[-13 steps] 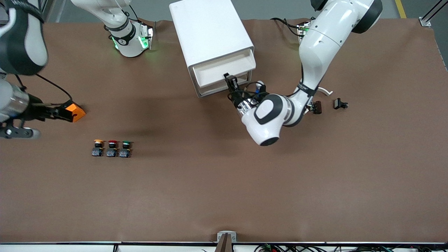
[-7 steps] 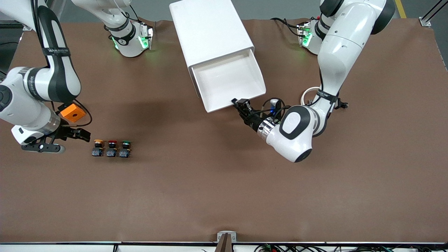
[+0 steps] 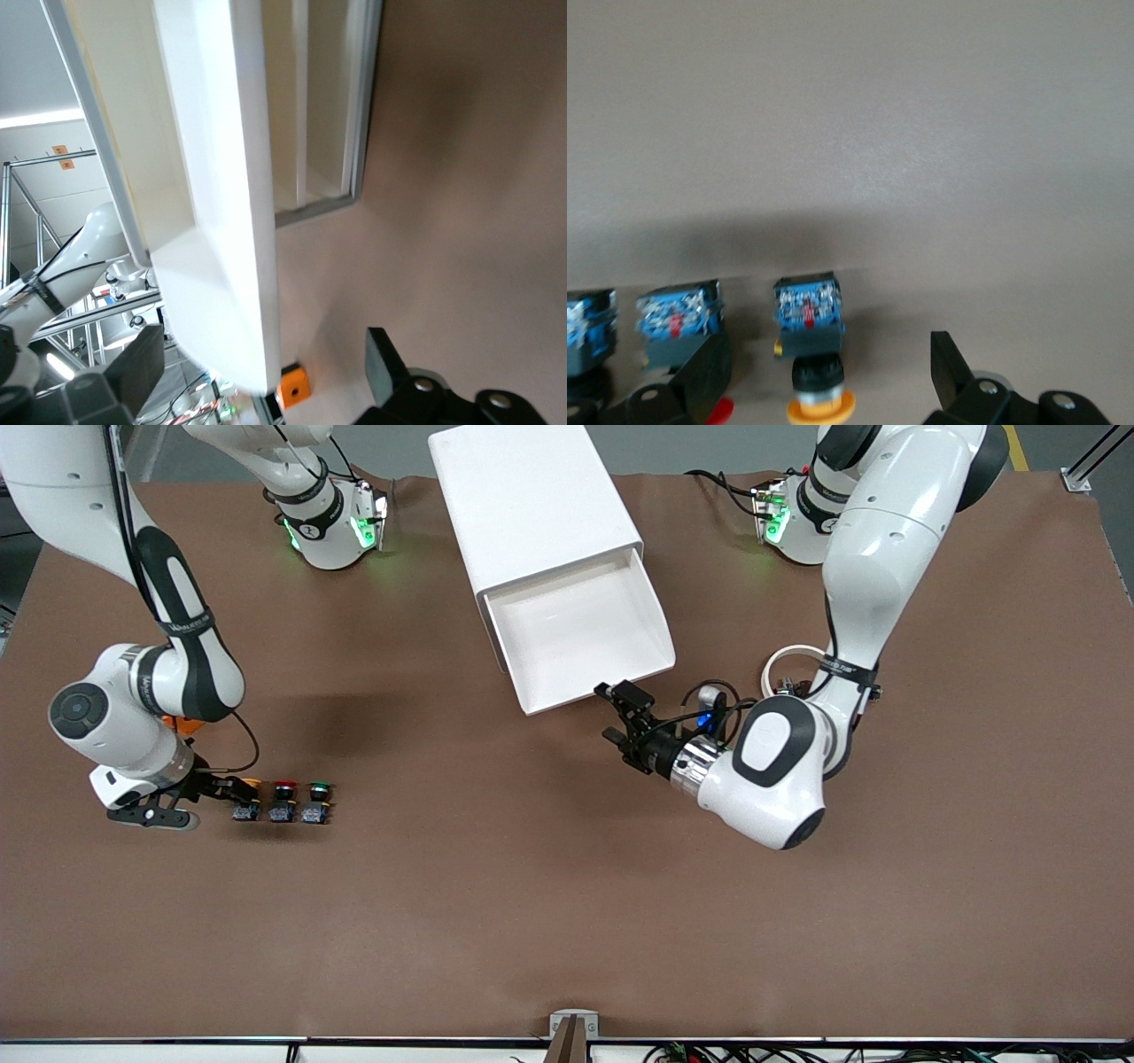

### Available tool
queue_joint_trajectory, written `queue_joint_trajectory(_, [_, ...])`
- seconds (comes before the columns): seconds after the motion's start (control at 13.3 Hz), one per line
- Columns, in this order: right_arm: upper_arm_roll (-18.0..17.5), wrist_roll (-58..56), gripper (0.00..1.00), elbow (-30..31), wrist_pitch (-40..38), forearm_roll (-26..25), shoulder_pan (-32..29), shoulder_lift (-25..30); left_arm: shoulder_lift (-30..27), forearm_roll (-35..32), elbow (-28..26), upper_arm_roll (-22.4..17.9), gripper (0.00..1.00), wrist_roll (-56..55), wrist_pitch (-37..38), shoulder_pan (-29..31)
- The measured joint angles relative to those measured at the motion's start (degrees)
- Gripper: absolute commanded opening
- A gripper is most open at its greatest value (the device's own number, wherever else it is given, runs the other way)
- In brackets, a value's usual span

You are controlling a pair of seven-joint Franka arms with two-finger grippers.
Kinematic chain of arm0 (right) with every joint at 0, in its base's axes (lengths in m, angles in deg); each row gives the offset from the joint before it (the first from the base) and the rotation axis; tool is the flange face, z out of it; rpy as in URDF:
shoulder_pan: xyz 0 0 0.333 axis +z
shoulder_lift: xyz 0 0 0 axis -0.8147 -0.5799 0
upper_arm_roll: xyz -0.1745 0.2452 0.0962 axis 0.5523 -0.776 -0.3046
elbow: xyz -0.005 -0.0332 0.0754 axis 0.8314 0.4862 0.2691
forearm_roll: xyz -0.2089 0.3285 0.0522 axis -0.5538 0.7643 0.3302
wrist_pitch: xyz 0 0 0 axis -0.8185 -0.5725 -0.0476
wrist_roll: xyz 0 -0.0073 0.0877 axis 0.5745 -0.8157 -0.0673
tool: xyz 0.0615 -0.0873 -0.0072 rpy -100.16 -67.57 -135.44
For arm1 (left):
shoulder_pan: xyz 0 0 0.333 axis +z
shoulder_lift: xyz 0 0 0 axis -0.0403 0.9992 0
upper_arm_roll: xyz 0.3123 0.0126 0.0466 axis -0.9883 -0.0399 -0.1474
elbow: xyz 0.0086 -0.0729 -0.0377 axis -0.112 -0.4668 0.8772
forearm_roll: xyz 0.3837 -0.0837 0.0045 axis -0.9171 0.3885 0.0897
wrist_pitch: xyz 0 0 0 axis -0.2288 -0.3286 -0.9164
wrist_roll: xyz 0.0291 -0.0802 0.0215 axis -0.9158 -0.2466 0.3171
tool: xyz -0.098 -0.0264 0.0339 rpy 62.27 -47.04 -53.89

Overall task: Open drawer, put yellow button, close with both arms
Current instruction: 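Grasp the yellow button with the right gripper while the left gripper withdraws, then lift the yellow button and carry it toward the open drawer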

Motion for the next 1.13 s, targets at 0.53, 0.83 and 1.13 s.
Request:
queue_joint_trajectory(0.53, [-0.26, 0.03, 0.09, -0.05, 4.51, 0.59, -0.08, -4.89, -1.75, -9.58, 1.84, -0.11, 1.00, 15.54, 2.19, 10.10])
queue_joint_trajectory(0.83, [-1.16, 0.20, 0.00, -0.22, 4.12, 0.74, -0.06, -5.13, -3.58, -29.27, 2.88, -0.07, 1.00, 29.53, 2.13, 10.67])
queue_joint_trajectory(1.13, [-1.72, 0.30, 0.00, -5.97, -10.29, 3.17, 0.01, -4.05, -7.60, -47.57, 3.54, -0.08, 1.00, 34.77, 0.88, 10.69])
